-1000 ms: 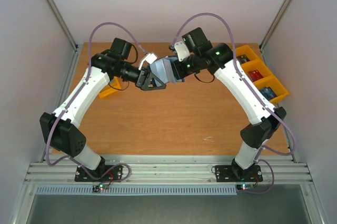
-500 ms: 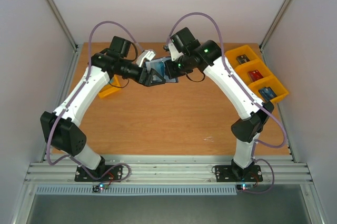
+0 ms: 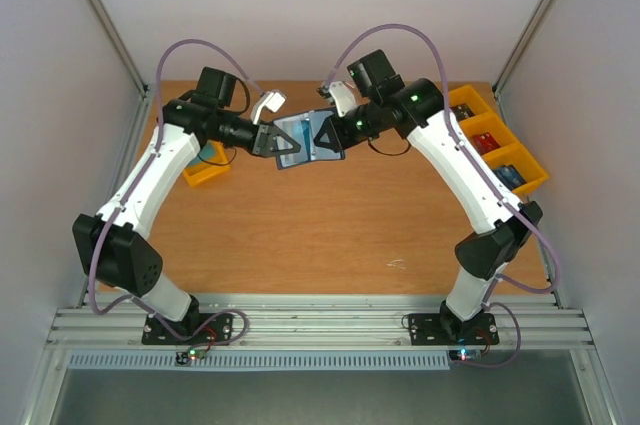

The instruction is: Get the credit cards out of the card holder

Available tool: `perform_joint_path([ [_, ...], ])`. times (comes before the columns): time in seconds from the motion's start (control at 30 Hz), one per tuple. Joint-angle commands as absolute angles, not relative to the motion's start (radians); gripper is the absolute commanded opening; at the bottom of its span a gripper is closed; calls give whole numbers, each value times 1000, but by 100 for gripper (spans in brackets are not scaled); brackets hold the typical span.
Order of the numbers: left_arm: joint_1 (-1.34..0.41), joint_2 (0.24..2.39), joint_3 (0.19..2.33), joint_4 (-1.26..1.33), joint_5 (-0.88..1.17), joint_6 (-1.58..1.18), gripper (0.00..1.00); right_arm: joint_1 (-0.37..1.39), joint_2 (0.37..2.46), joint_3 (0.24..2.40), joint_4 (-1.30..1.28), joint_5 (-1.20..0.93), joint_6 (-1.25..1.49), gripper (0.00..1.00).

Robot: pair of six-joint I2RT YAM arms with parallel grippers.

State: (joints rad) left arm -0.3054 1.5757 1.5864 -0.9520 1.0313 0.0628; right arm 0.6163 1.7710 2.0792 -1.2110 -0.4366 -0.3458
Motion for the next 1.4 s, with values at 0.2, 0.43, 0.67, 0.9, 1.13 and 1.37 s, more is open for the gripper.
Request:
perform_joint_path([
  [0.2, -288, 1537, 1553, -955, 761, 51, 0, 458, 1691, 2029, -1176, -472, -292, 37],
  [0.43, -370, 1559, 1578, -976, 267, 176, 0, 613, 1636, 1925, -849, -822, -263, 40],
  [0.67, -359, 1556, 1614, -999, 715, 120, 0, 596, 1620, 1684, -404, -985, 36, 32],
  [0.9, -296, 1549, 1608, -962, 1106, 27, 0, 546, 1565, 1589, -432, -937, 20, 29],
  [1.13, -292, 1538, 1649, -1062, 1237, 150, 0, 499, 1535, 1577, -497, -899, -30, 27],
  [1.37, -287, 1541, 1677, -1108, 1276, 212, 0, 489, 1514, 1608, -665, -820, -140, 26],
])
